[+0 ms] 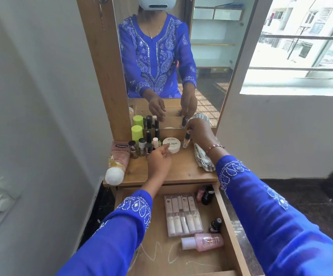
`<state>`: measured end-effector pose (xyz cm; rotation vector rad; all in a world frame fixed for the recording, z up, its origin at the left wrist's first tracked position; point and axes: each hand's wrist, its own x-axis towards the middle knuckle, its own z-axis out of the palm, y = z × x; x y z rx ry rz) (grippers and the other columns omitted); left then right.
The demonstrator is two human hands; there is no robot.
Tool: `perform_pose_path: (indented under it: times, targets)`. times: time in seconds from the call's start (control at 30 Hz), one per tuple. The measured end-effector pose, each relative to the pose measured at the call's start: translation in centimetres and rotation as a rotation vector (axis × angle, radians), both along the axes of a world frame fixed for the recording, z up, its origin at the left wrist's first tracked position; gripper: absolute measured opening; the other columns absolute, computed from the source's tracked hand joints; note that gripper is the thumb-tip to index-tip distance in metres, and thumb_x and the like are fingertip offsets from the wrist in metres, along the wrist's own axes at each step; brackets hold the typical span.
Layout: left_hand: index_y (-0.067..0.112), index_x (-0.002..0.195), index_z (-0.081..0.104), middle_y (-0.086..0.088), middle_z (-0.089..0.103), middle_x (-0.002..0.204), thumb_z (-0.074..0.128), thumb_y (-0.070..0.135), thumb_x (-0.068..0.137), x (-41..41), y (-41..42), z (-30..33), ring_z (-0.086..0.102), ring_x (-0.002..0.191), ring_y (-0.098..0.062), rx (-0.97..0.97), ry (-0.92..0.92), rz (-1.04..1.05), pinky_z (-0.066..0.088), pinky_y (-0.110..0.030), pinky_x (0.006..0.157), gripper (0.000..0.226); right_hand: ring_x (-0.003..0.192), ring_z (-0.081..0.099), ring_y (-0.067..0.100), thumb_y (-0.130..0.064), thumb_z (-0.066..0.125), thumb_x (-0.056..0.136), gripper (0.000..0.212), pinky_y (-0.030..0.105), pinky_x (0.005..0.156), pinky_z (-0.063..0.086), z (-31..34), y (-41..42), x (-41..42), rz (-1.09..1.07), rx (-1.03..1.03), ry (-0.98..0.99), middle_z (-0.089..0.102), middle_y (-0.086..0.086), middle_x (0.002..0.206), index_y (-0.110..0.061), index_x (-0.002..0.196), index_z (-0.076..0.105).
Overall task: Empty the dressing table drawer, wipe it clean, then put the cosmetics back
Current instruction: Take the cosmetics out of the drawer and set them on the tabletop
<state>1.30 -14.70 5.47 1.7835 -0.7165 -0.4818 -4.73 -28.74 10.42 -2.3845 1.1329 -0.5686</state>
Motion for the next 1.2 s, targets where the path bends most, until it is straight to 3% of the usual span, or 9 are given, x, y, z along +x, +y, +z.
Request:
perform_pose_path:
  times: [0.23, 0.37, 0.5, 0.63, 0.73, 0.8, 0.9, 1.03, 1.2]
  targets:
    - [0.006, 0.125, 0.056, -0.009, 0.060, 0.127, 0.048, 0.009, 0.092, -0.1, 0.0, 0.5, 0.057, 0.116, -0.017, 0.038, -0.036, -0.021, 0.036, -0.014, 0.087, 0.034, 0.096, 0.060, 0.026, 0.009, 0.048, 0.078, 0.030, 0.026, 0.077, 0.044, -0.4, -0.2, 0.9, 0.007, 0.012, 0.045, 0.068, 0.013, 0.103, -0.004, 0.093, 0.070]
    - [0.009, 0.122, 0.059, -0.008, 0.062, 0.123, 0.048, 0.011, 0.093, -0.2, 0.1, 0.4, 0.057, 0.114, -0.016, 0.027, -0.034, -0.017, 0.037, -0.016, 0.085, 0.031, 0.105, 0.059, 0.025, 0.003, 0.048, 0.084, 0.035, 0.022, 0.080, 0.040, -0.3, -0.4, 1.1, 0.029, 0.009, 0.099, 0.066, 0.010, 0.114, -0.009, 0.112, 0.065]
    - [0.011, 0.116, 0.062, -0.005, 0.064, 0.118, 0.049, 0.012, 0.092, -0.4, 0.8, 0.7, 0.057, 0.110, -0.015, -0.007, -0.001, 0.003, 0.038, -0.017, 0.084, 0.027, 0.109, 0.057, 0.033, 0.000, 0.044, 0.088, 0.034, 0.034, 0.091, 0.045, -0.4, 0.3, 0.3, 0.010, 0.015, 0.040, 0.061, 0.019, 0.117, -0.002, 0.118, 0.059]
    - [0.010, 0.112, 0.064, 0.004, 0.063, 0.103, 0.053, 0.015, 0.092, -1.2, 3.1, 0.7, 0.055, 0.094, -0.006, -0.087, 0.014, 0.045, 0.038, -0.006, 0.070, 0.024, 0.096, 0.061, 0.030, 0.004, 0.045, 0.083, 0.032, 0.026, 0.079, 0.043, -0.4, 2.7, -1.5, -0.035, -0.111, -0.151, 0.067, 0.017, 0.105, -0.001, 0.106, 0.066]
    - [0.010, 0.110, 0.064, 0.001, 0.064, 0.098, 0.054, 0.016, 0.091, -1.9, 5.6, -0.6, 0.058, 0.091, -0.011, -0.115, 0.017, 0.097, 0.044, -0.014, 0.074, 0.022, 0.071, 0.055, 0.013, 0.009, 0.048, 0.080, 0.024, 0.016, 0.068, 0.035, -1.2, 6.9, -3.6, -0.008, -0.151, -0.363, 0.065, 0.007, 0.081, -0.003, 0.077, 0.068]
    - [0.010, 0.104, 0.066, -0.001, 0.065, 0.095, 0.054, 0.013, 0.091, -2.3, 7.2, -2.0, 0.059, 0.087, -0.011, -0.117, 0.000, 0.117, 0.045, -0.015, 0.072, 0.018, 0.066, 0.052, 0.008, 0.009, 0.050, 0.081, 0.024, 0.013, 0.064, 0.037, -2.6, 9.8, -4.9, 0.028, -0.147, -0.397, 0.064, 0.006, 0.074, -0.005, 0.073, 0.067]
    - [0.015, 0.096, 0.067, -0.001, 0.067, 0.090, 0.054, 0.010, 0.089, -3.0, 8.9, -4.4, 0.061, 0.083, -0.013, -0.080, 0.023, 0.146, 0.046, -0.017, 0.071, 0.015, 0.071, 0.056, 0.010, 0.007, 0.051, 0.084, 0.020, 0.008, 0.066, 0.041, -5.9, 13.1, -6.5, 0.052, -0.031, -0.370, 0.067, 0.007, 0.078, -0.001, 0.077, 0.068]
    - [0.015, 0.091, 0.067, -0.002, 0.067, 0.085, 0.055, 0.008, 0.088, -4.4, 10.2, -7.2, 0.061, 0.078, -0.013, 0.009, 0.049, 0.150, 0.044, -0.012, 0.063, 0.015, 0.071, 0.058, 0.025, 0.002, 0.052, 0.082, 0.016, 0.030, 0.067, 0.043, -10.5, 15.6, -7.9, -0.020, 0.065, -0.217, 0.063, 0.017, 0.075, 0.004, 0.069, 0.061]
    - [0.013, 0.086, 0.067, -0.002, 0.063, 0.077, 0.055, 0.003, 0.086, -6.0, 11.3, -9.4, 0.058, 0.074, -0.015, 0.078, 0.110, 0.139, 0.039, -0.008, 0.058, 0.016, 0.096, 0.057, 0.033, -0.003, 0.051, 0.079, 0.021, 0.031, 0.084, 0.045, -14.1, 16.3, -9.9, -0.128, 0.159, 0.101, 0.059, 0.018, 0.104, 0.000, 0.095, 0.065]
